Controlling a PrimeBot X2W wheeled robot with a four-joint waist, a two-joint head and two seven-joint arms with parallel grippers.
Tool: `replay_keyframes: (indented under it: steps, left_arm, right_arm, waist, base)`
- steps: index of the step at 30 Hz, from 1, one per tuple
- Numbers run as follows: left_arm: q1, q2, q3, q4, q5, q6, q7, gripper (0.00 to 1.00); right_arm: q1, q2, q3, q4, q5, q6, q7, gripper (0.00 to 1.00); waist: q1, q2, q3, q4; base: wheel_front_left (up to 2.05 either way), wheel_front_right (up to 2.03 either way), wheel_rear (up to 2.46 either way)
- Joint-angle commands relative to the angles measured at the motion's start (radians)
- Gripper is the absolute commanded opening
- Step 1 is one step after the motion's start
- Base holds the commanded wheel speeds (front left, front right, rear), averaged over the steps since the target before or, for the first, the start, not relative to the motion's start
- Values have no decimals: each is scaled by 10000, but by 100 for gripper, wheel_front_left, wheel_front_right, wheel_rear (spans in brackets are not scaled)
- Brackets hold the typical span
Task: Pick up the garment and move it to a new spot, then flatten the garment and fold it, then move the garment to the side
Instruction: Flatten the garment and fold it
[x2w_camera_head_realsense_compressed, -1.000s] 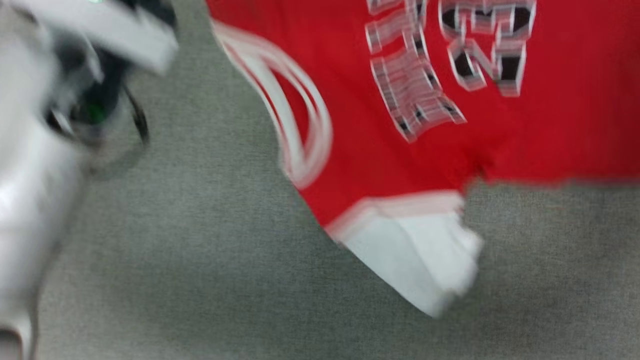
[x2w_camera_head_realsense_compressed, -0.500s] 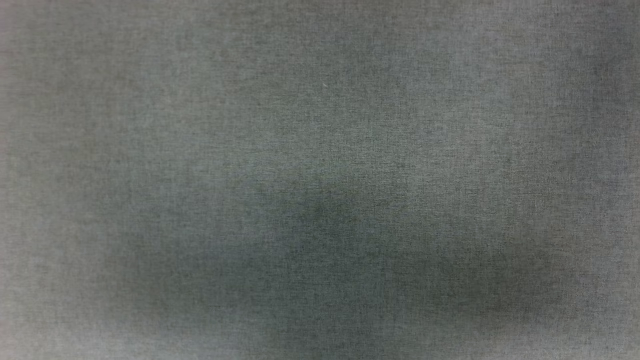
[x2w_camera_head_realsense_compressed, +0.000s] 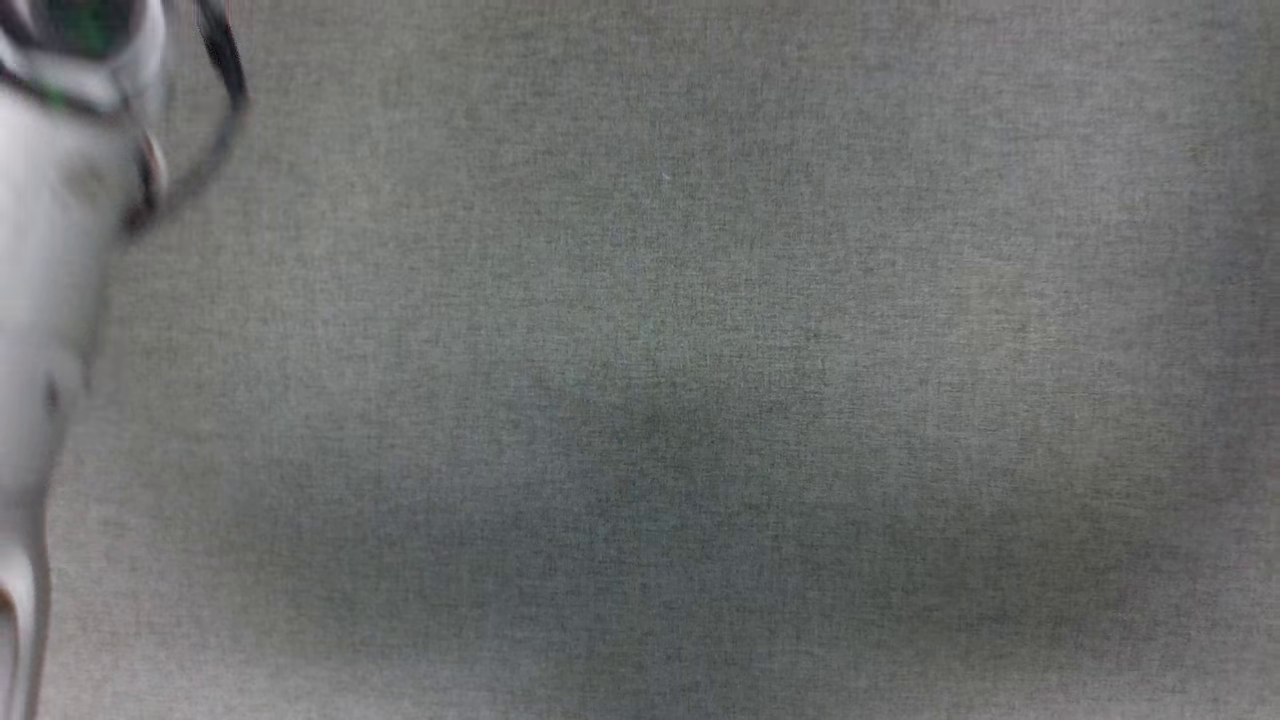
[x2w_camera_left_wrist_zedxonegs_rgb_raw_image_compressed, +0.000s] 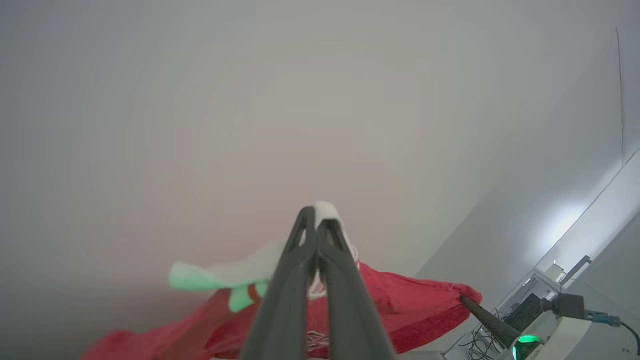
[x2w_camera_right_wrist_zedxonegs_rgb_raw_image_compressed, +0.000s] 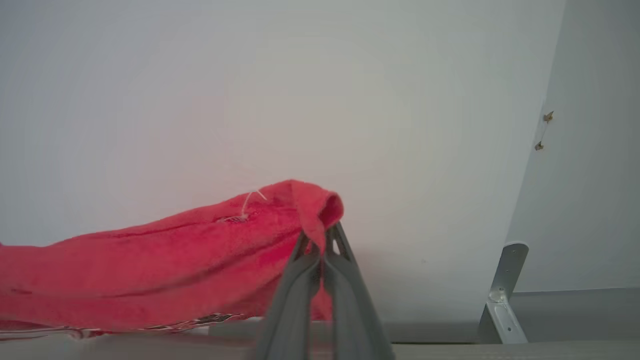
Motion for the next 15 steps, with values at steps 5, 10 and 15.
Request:
replay_keyframes:
  steps: [5,10,15]
  left_arm:
    - [2784,471,228,-2032,-468,5,-226,0]
    - [5576,423,1074,-3757,-56,4,-226,0]
    - [7767,525,1204,-4643,603,4,-229,0]
  right_arm:
    - [2596,-1018,488,-2122,1385,-15,672,0]
    - [5360,-1603,54,-4487,2117,-15,1451,0]
    - [8072,-1613,-716,-6738,2460,-15,2420,0]
  waist:
    - [0,0,-613,25]
    - [0,0,-1208,80]
    - [0,0,-1812,91]
  base:
    - [0,0,0]
    - [0,0,0]
    - [0,0,0]
